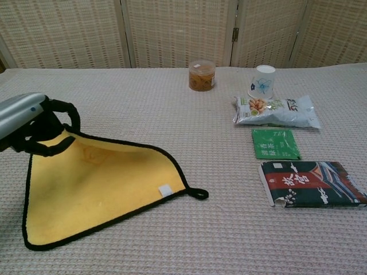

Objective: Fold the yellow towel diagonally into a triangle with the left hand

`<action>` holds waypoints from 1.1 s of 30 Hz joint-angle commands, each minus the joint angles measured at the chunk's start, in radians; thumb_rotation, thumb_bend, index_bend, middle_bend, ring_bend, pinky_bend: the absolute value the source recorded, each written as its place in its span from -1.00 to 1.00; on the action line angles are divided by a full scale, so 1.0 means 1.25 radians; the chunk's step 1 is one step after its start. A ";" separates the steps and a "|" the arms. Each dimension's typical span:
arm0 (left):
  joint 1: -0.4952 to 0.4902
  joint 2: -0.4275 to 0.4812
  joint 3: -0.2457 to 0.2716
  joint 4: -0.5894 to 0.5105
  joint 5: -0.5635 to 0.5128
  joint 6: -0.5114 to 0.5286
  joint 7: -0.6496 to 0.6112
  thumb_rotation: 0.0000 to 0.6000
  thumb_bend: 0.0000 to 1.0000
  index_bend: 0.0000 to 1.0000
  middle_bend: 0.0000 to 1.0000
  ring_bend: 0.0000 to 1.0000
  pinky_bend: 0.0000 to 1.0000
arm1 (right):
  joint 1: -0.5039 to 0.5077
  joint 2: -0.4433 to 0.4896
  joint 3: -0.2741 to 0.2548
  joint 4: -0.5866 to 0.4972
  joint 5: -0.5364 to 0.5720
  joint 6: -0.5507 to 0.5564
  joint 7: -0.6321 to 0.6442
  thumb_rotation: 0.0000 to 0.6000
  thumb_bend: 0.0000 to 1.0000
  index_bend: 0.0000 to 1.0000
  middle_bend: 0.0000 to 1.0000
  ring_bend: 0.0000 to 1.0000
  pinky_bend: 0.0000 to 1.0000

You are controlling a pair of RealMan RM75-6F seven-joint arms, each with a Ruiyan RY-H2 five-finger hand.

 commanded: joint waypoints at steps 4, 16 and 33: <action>0.058 0.021 0.047 -0.060 0.048 0.037 0.039 1.00 -0.02 0.10 1.00 1.00 1.00 | -0.008 0.004 -0.009 -0.010 -0.029 0.032 0.002 1.00 -0.51 -1.00 -1.00 -1.00 -1.00; 0.108 -0.010 0.068 -0.062 0.078 0.031 0.063 1.00 -0.03 0.09 1.00 1.00 1.00 | -0.015 0.009 -0.019 -0.007 -0.058 0.066 0.017 1.00 -0.51 -1.00 -1.00 -1.00 -1.00; 0.176 -0.018 0.089 -0.020 0.101 0.044 0.028 1.00 -0.02 0.08 1.00 1.00 1.00 | -0.018 0.005 -0.031 -0.008 -0.077 0.079 0.007 1.00 -0.51 -1.00 -1.00 -1.00 -1.00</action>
